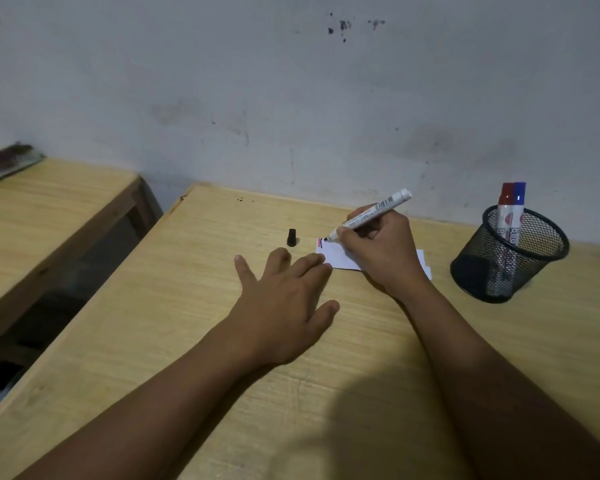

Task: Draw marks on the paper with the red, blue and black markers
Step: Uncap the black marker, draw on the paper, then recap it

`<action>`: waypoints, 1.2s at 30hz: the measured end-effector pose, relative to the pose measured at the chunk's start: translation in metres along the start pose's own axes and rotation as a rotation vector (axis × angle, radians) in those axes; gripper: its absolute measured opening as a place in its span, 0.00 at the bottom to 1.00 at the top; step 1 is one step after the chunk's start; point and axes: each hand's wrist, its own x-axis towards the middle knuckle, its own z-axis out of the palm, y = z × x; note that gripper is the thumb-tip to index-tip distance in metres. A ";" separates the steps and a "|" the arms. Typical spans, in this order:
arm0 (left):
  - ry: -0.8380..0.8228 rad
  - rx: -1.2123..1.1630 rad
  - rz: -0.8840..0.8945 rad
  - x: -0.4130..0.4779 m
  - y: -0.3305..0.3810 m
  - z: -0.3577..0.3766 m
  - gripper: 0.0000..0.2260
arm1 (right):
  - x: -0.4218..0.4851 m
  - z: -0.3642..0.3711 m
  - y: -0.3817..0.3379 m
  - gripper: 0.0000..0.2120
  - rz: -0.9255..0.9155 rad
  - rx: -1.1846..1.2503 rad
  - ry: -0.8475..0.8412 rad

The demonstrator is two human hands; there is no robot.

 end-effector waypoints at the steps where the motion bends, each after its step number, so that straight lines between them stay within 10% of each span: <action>1: -0.005 0.000 0.000 0.001 0.000 0.000 0.25 | 0.000 0.000 0.000 0.09 0.001 0.001 0.005; 36: -0.033 -0.016 0.012 0.002 -0.001 -0.002 0.25 | 0.001 0.003 0.000 0.10 -0.013 -0.098 -0.001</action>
